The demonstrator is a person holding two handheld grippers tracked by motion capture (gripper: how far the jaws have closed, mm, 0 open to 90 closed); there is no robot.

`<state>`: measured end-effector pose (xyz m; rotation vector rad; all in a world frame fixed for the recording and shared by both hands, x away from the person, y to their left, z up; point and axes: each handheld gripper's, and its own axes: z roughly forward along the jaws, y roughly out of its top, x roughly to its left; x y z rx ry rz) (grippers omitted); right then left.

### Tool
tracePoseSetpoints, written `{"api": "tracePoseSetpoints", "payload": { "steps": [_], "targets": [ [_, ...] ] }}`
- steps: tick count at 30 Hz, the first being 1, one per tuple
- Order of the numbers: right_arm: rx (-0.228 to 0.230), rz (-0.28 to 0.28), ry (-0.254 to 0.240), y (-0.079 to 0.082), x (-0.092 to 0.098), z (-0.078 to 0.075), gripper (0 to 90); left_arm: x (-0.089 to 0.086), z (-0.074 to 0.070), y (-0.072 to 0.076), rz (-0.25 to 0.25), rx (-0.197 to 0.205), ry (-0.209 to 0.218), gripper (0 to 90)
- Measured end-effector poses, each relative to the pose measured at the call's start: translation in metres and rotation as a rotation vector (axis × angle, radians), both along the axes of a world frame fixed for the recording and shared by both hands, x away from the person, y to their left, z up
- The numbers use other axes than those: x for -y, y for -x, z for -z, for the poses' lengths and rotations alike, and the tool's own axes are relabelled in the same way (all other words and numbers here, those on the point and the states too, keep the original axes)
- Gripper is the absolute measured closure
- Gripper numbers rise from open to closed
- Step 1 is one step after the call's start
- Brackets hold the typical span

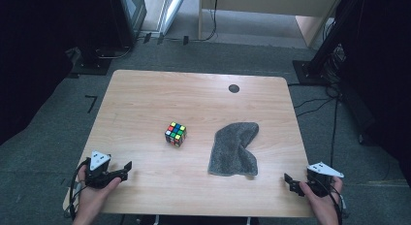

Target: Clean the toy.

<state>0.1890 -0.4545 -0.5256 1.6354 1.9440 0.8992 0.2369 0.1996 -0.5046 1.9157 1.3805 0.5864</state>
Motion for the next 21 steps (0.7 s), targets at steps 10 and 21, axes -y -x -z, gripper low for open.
{"api": "tracePoseSetpoints", "payload": {
  "steps": [10,21],
  "targets": [
    [-0.009,-0.031,0.05,-0.001,-0.008,0.001,0.0,0.006,0.012,0.002,-0.012,-0.035,-0.091,14.3],
    [-0.011,-0.001,0.051,-0.001,-0.009,0.001,0.0,0.004,0.013,-0.001,-0.035,-0.049,-0.065,13.1]
  ]
}}
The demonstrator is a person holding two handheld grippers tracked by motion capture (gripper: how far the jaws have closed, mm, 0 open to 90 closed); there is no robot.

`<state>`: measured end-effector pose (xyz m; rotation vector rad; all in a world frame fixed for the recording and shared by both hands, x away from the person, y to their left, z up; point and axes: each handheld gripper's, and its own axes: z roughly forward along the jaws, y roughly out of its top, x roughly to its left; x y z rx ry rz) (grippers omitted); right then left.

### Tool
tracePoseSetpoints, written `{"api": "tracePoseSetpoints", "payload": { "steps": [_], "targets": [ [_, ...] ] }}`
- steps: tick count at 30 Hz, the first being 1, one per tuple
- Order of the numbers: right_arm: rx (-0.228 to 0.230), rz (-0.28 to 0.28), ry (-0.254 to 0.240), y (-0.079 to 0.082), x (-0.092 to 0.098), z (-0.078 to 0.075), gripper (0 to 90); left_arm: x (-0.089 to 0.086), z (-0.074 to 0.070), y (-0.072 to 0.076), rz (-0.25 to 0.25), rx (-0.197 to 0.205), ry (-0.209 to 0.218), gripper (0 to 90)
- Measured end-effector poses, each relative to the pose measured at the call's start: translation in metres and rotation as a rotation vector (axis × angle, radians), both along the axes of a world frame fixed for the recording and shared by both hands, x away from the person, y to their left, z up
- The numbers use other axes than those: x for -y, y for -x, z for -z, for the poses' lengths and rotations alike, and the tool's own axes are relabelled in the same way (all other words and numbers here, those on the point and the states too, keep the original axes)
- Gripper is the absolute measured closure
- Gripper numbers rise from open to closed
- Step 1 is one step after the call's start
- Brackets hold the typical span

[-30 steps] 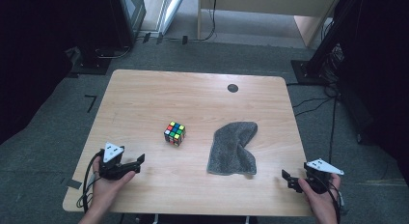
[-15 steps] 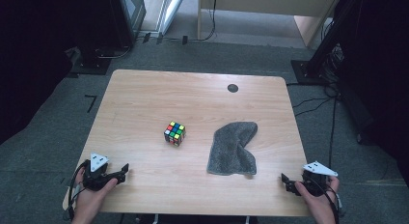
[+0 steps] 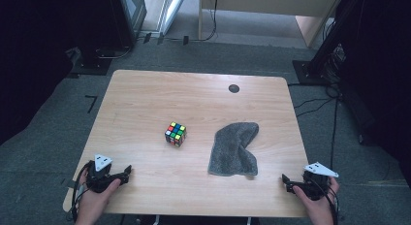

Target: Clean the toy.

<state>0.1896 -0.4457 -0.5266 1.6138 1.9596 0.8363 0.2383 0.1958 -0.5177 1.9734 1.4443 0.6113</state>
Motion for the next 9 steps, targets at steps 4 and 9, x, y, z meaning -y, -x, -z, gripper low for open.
{"api": "tracePoseSetpoints", "payload": {
  "steps": [4,9],
  "targets": [
    [0.0,0.004,-0.001,-0.0001,-0.0003,0.0,0.0,0.0,-0.0001,-0.0003,0.001,-0.001,0.0,13.1],
    [0.0,0.003,-0.001,-0.0001,-0.0002,0.0,0.0,-0.0002,-0.0001,-0.0006,0.002,-0.002,0.0,13.1]
  ]
}}
